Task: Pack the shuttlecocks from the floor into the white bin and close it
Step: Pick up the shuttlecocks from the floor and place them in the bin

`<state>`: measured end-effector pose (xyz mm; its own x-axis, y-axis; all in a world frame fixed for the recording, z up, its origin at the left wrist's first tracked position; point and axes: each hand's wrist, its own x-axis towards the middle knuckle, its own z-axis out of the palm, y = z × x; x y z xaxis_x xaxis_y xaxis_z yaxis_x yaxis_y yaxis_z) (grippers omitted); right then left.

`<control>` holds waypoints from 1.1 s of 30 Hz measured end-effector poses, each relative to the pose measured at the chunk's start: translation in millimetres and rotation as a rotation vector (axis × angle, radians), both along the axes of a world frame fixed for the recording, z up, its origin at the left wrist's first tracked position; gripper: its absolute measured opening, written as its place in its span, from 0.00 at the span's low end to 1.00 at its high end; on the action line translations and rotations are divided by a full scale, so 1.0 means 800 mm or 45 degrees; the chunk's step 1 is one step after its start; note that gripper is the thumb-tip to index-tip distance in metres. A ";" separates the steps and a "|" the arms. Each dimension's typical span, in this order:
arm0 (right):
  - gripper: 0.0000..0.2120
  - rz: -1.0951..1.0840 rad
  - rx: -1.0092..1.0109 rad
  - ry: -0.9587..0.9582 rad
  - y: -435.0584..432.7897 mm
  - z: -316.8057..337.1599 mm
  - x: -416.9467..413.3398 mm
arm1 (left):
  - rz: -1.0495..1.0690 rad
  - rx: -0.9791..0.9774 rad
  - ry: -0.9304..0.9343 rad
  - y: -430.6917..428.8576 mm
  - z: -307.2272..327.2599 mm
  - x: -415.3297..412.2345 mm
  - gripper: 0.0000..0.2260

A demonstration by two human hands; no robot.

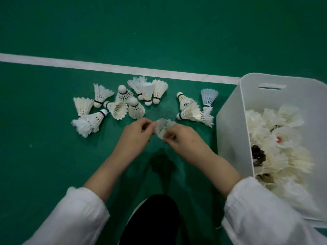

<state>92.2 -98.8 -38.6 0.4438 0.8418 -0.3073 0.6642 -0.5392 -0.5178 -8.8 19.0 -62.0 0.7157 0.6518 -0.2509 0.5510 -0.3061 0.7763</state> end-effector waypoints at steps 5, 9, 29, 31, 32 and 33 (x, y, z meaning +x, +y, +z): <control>0.10 -0.187 -0.064 -0.016 -0.012 -0.028 0.005 | -0.038 0.555 0.056 0.054 -0.008 0.009 0.22; 0.09 -0.273 -0.084 0.061 -0.021 -0.041 0.013 | -0.086 0.526 0.153 0.091 -0.028 0.041 0.26; 0.09 -0.217 -0.091 -0.093 -0.026 -0.047 0.000 | -0.543 0.982 0.223 0.003 -0.064 -0.031 0.26; 0.09 -0.226 -0.075 -0.079 -0.030 -0.049 -0.002 | -0.789 1.058 0.225 0.004 -0.064 -0.022 0.16; 0.08 -0.240 -0.070 -0.068 -0.030 -0.050 -0.003 | -0.859 1.079 0.225 0.006 -0.063 -0.021 0.13; 0.08 -0.252 -0.063 -0.060 -0.030 -0.050 -0.004 | -0.893 1.087 0.228 0.009 -0.061 -0.022 0.11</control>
<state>88.7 -123.1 -78.7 0.6139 0.7209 -0.3216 0.5653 -0.6858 -0.4583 -26.8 26.3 -111.1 0.9908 0.1257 -0.0504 0.1299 -0.9874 0.0902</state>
